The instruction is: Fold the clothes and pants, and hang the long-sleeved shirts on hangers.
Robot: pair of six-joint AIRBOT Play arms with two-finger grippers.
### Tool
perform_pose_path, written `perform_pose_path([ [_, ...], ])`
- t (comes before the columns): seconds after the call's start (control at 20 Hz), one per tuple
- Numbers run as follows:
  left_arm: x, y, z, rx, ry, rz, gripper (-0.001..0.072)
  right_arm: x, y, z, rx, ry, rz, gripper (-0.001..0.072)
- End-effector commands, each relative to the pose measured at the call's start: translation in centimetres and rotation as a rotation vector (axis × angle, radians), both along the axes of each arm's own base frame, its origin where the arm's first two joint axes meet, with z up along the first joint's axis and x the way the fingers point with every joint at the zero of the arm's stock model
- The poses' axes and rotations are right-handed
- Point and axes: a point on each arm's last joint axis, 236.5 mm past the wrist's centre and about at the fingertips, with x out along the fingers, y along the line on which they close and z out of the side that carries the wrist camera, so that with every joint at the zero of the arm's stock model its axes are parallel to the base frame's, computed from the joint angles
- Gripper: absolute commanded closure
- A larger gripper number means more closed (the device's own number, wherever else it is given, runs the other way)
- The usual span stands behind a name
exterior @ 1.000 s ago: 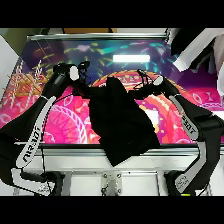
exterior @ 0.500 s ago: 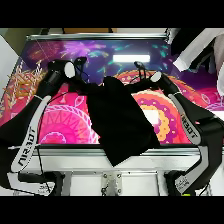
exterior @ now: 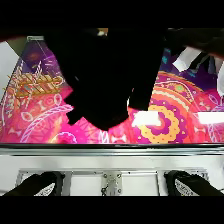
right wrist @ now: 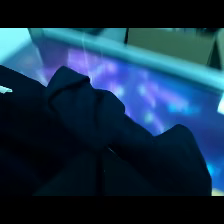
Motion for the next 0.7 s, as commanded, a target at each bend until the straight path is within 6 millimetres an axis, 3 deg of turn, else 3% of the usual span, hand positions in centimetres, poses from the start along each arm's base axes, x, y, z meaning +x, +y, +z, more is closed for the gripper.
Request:
perform_pose_path([
  [0.0,-6.4,1.0,7.6,-0.116,-0.27,-0.037,0.0688,-8.5,-1.5,7.8,0.017,-0.205,-0.019,0.0694],
  [0.1,-7.1,1.4,7.1,-0.116,-0.278,-0.033,0.0688,-10.0,-2.3,8.4,0.025,-0.205,-0.046,0.0693],
  [0.15,-6.8,1.6,6.1,-0.104,-0.255,-0.024,0.0688,-10.0,-2.9,7.4,0.007,-0.164,-0.074,0.0694],
  [0.25,-5.2,2.2,2.0,-0.077,-0.136,0.012,0.0688,-8.9,-5.2,2.6,-0.089,0.01,-0.17,0.0694],
  [0.35,-3.3,2.7,-5.4,-0.018,0.087,0.054,0.0687,-7.9,-8.1,-4.2,-0.207,0.222,-0.274,0.0694],
  [0.45,-2.6,1.9,-14.4,0.049,0.358,0.038,0.0687,-7.9,-9.7,-12.1,-0.321,0.433,-0.305,0.0694],
  [0.55,-3.5,-0.8,-23.2,0.074,0.614,-0.042,0.0688,-8.1,-9.8,-19.4,-0.369,0.599,-0.283,0.0694],
  [0.65,-4.5,-3.6,-29.8,0.118,0.756,-0.121,0.0687,-8.0,-10.3,-26.0,-0.413,0.711,-0.285,0.0693],
])
